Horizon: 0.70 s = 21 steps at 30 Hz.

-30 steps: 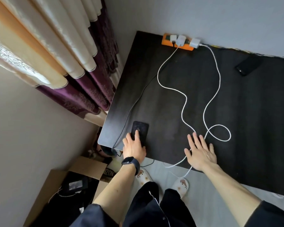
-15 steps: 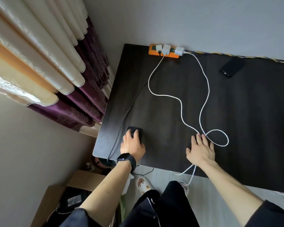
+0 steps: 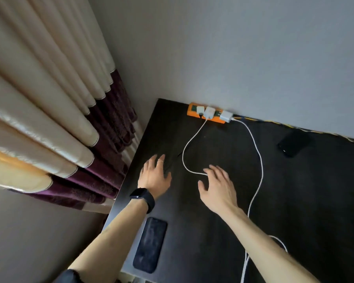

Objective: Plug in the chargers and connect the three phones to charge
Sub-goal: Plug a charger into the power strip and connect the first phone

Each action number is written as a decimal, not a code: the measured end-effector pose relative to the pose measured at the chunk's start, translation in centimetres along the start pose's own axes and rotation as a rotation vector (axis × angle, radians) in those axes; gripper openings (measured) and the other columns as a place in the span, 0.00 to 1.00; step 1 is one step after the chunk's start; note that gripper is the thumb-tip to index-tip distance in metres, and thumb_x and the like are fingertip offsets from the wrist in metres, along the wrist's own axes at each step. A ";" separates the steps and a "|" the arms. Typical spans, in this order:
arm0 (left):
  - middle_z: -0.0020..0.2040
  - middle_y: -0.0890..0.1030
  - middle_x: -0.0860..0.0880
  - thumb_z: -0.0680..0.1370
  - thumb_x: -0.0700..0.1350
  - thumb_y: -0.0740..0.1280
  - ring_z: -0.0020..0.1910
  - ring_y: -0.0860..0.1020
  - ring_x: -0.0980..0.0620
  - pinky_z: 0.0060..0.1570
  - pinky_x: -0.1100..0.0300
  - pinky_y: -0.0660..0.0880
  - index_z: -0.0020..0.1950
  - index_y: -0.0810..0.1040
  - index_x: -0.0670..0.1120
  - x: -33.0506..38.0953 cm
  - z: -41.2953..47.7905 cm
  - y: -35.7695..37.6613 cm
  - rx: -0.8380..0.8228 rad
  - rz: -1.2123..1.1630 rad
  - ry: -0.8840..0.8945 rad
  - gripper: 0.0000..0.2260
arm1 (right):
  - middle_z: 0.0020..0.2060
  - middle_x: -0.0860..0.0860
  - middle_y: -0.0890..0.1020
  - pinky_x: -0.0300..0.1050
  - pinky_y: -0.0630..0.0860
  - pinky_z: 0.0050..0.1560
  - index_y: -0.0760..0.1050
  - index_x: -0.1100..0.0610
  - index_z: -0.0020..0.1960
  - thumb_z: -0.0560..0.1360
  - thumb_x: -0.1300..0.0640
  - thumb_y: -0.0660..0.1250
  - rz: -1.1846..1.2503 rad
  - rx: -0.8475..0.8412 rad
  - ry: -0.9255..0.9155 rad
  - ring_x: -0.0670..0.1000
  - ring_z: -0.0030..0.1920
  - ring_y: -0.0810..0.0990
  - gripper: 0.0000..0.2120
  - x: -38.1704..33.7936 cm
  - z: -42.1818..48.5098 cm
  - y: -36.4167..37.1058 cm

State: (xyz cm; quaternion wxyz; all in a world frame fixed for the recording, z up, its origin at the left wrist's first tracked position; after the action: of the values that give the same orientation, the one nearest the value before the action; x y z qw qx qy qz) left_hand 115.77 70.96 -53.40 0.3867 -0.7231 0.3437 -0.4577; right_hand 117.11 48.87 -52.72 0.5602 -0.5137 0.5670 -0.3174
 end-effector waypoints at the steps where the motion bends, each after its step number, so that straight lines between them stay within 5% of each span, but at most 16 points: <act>1: 0.80 0.58 0.44 0.79 0.54 0.64 0.78 0.58 0.42 0.75 0.47 0.60 0.80 0.58 0.50 0.2 2.0 -0.2 0.004 0.010 -0.003 0.31 | 0.74 0.50 0.71 0.51 0.71 0.68 0.71 0.52 0.71 0.77 0.44 0.63 0.013 0.008 -0.004 0.52 0.76 0.64 0.25 0.1 2.4 -0.5; 15: 0.82 0.44 0.54 0.82 0.62 0.48 0.81 0.42 0.51 0.78 0.41 0.43 0.79 0.47 0.67 -1.5 20.3 6.1 0.072 0.125 -0.008 0.25 | 0.79 0.54 0.59 0.63 0.65 0.71 0.59 0.43 0.77 0.79 0.34 0.54 -0.050 0.090 0.023 0.61 0.78 0.56 0.29 4.1 27.0 -2.3; 21: 0.82 0.50 0.56 0.80 0.64 0.46 0.81 0.47 0.54 0.78 0.44 0.44 0.78 0.52 0.67 -2.4 21.2 6.7 0.211 0.080 0.019 0.25 | 0.80 0.53 0.53 0.68 0.58 0.73 0.53 0.39 0.78 0.78 0.34 0.55 -0.182 -0.018 -0.013 0.60 0.80 0.49 0.31 4.3 32.5 -1.1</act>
State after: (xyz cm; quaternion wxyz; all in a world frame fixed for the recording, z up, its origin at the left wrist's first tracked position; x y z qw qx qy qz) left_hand 133.61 75.04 -66.21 0.4753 -0.6599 0.3259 -0.4821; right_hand 149.27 51.57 -58.53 0.5282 -0.5702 0.5172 -0.3583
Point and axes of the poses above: each hand's wrist, its own z-axis towards the middle knuckle, its own y-axis out of the palm, x = y × z, the point moved 7 cm from there along z, towards the middle knuckle
